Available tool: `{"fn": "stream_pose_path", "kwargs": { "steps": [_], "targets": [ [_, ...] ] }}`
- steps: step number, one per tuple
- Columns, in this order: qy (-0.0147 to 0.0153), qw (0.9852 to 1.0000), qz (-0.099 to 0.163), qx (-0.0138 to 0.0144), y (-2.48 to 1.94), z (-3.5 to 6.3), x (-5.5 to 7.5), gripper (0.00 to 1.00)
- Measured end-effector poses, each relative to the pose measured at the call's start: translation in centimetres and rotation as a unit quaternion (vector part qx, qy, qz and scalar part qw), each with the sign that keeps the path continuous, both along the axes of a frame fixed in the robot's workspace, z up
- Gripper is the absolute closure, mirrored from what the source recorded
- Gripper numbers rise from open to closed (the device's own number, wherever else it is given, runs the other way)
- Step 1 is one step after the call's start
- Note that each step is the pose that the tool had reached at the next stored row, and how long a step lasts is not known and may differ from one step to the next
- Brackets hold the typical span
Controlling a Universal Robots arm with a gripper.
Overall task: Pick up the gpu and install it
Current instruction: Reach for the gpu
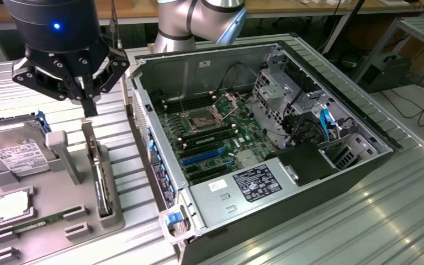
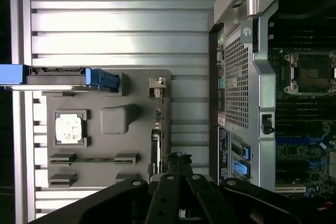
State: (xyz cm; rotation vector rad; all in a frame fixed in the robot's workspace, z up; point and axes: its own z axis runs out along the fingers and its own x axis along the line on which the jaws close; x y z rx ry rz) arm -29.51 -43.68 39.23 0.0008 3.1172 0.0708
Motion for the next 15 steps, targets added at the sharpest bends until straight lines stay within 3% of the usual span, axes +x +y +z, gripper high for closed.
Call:
{"fn": "stream_pose_path", "kwargs": {
  "steps": [15],
  "targets": [
    [0.0000,0.9996,0.030,0.0016,-0.99,0.00,-1.8,0.89]
  ]
}}
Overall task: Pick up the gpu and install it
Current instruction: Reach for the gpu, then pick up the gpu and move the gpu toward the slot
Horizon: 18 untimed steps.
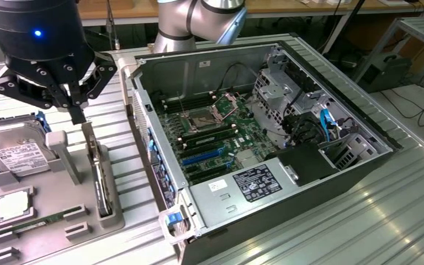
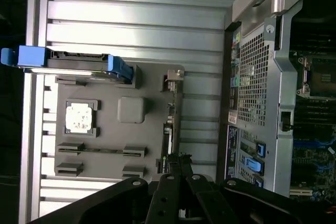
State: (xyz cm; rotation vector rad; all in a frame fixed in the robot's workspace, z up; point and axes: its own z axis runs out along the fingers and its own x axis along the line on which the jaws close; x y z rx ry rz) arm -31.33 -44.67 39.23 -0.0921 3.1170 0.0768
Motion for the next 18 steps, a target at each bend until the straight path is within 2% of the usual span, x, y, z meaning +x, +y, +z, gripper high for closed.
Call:
{"fn": "stream_pose_path", "kwargs": {
  "steps": [8,18],
  "targets": [
    [0.0000,1.0000,0.001,0.0006,-0.04,0.00,-1.1,0.89],
    [0.0000,1.0000,0.001,0.0006,-0.04,0.00,-1.2,0.89]
  ]
}}
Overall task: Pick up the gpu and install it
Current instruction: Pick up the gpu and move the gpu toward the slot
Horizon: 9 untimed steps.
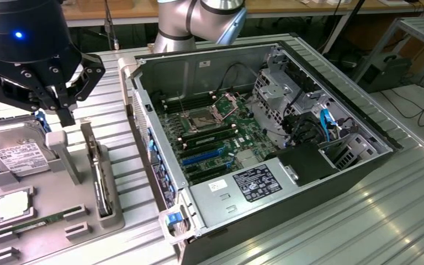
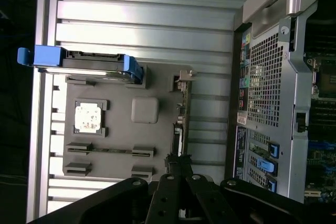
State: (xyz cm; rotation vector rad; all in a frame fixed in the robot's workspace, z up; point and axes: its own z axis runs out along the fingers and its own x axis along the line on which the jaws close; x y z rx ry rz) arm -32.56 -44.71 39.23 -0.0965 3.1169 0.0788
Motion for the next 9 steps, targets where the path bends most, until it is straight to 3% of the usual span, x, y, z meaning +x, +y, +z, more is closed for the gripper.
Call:
{"fn": "stream_pose_path", "kwargs": {
  "steps": [5,6,7,8,9],
  "targets": [
    [0.0000,1.0000,0.000,0.0000,0.00,0.00,-0.02,0.89],
    [0.0000,1.0000,0.000,0.0000,0.00,0.00,-0.03,0.83],
    [0.0000,1.0000,0.000,0.0000,0.00,0.00,-0.03,0.83],
    [0.0000,1.0000,0.000,0.0000,0.00,0.00,-0.03,0.71],
    [0.0000,1.0000,0.000,0.0000,0.00,0.00,-0.04,0.71]
  ]
}}
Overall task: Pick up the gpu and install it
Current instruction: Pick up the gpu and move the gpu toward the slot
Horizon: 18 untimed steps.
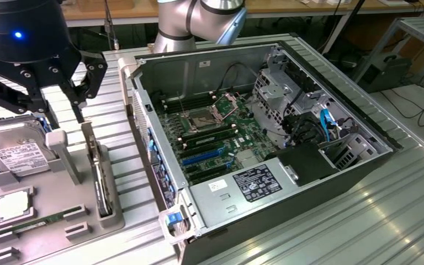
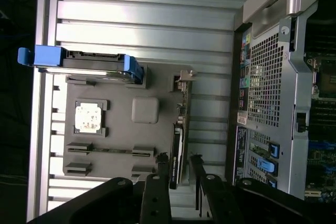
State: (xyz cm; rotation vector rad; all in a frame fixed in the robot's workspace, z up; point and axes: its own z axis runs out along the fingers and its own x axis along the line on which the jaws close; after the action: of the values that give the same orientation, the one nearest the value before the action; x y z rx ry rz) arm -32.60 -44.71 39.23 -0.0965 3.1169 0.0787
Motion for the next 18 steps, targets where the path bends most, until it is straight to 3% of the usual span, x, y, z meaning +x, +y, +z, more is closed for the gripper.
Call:
{"fn": "stream_pose_path", "kwargs": {
  "steps": [1,4,5,18],
  "targets": [
    [0.0000,1.0000,0.000,0.0000,0.00,0.00,-0.01,0.58],
    [0.0000,1.0000,0.000,0.0000,0.00,0.00,-0.01,0.52],
    [0.0000,1.0000,0.000,0.0000,0.00,0.00,-0.01,0.46],
    [-0.0001,1.0000,-0.002,0.0001,-0.17,-0.49,-0.01,0.46]
  ]
}}
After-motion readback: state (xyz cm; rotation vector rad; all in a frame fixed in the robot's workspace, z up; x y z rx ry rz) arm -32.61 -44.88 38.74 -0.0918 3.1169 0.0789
